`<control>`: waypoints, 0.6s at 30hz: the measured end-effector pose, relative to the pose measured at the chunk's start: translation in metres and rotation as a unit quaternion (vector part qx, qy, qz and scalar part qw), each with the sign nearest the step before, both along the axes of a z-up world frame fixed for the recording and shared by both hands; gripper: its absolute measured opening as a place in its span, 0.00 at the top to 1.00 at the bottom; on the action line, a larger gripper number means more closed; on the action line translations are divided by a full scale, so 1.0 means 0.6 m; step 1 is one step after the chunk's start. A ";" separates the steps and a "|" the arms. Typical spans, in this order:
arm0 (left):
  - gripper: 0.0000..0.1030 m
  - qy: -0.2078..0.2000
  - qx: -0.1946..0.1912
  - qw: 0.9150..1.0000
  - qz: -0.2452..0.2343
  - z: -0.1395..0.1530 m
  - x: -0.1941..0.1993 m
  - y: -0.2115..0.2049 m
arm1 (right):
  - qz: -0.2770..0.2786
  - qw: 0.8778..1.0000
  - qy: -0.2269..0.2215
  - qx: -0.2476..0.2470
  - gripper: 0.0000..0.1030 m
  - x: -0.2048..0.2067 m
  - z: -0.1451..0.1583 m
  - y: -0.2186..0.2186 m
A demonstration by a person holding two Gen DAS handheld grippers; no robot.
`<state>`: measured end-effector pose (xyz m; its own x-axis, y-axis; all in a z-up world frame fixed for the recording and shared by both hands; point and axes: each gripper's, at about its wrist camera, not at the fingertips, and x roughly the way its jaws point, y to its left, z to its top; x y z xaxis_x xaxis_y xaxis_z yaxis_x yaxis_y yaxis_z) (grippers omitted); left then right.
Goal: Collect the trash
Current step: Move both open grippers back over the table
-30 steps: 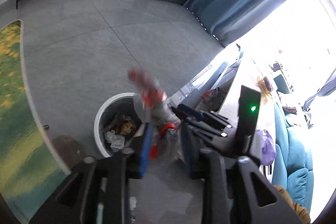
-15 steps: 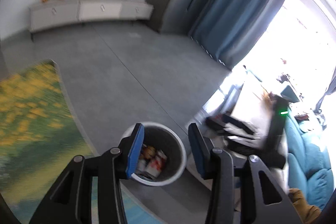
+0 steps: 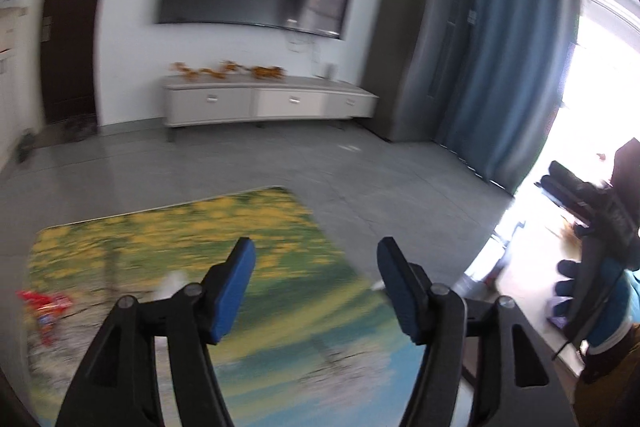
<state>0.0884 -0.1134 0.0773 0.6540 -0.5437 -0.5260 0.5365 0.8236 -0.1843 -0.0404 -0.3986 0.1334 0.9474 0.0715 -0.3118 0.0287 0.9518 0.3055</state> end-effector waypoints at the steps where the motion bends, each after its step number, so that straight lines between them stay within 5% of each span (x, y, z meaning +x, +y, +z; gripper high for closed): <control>1: 0.39 -0.003 0.003 1.000 0.011 -0.005 0.001 0.025 | 0.009 1.000 0.002 0.004 0.00 0.011 0.001 0.015; 10: 0.31 0.011 0.035 0.988 0.147 -0.074 0.037 0.287 | 0.096 0.991 0.092 0.000 0.00 0.124 -0.043 0.176; 18: 0.29 0.072 0.021 0.963 0.261 -0.153 0.103 0.453 | 0.184 0.959 0.216 -0.010 0.00 0.250 -0.152 0.345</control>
<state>0.1500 0.1586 -0.0147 0.7516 -0.1380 -0.6450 0.0197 0.9821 -0.1871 0.1096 -0.1914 0.0420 0.6416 0.3664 -0.6738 -0.1903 0.9271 0.3229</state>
